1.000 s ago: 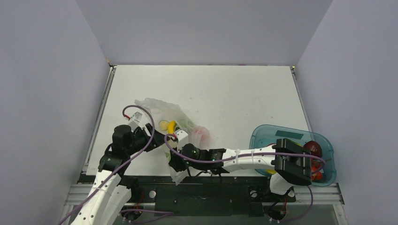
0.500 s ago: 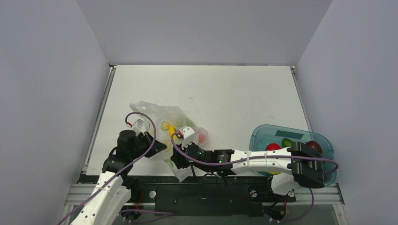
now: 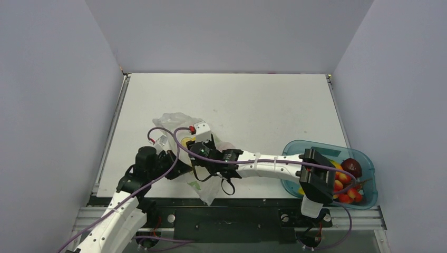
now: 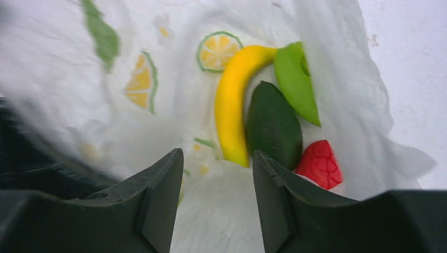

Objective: Take the fake fruits out of the plastic bag
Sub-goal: Adjust the plastic bag at the center of the board, then take out the fake fruit from the plastic bag.

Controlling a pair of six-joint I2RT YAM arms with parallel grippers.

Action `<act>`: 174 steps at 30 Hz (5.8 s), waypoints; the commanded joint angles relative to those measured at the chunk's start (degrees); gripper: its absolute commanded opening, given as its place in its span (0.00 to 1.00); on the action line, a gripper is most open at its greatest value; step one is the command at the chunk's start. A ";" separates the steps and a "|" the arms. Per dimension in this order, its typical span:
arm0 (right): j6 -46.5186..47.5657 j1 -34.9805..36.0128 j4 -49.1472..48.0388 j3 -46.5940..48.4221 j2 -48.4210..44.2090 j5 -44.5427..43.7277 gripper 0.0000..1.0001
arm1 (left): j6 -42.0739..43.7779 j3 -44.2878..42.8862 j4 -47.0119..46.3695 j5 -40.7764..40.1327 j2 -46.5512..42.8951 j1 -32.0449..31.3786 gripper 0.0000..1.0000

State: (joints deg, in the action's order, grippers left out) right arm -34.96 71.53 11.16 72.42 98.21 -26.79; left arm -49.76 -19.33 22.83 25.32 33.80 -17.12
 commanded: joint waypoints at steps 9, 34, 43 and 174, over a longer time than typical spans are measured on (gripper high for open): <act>0.88 -5.06 17.43 2.39 4.08 -8.23 0.52 | -6.55 -0.84 -11.94 7.75 -3.34 -2.30 0.00; 4.64 -8.34 17.42 1.64 2.65 -12.49 0.57 | -6.88 -2.47 -15.75 4.93 0.49 -2.26 0.00; 17.97 -17.09 16.38 30.62 18.12 -13.79 0.51 | -6.12 -10.99 -10.89 -3.84 1.09 0.09 0.00; 4.31 -9.68 6.88 10.14 0.95 19.93 0.09 | -9.55 -0.08 -4.13 -0.31 -11.62 1.80 0.00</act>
State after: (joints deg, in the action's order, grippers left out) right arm -27.75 63.53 25.93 82.81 104.86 -18.68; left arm -60.80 -15.62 17.61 27.07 22.46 -15.64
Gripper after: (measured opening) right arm 0.597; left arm 0.004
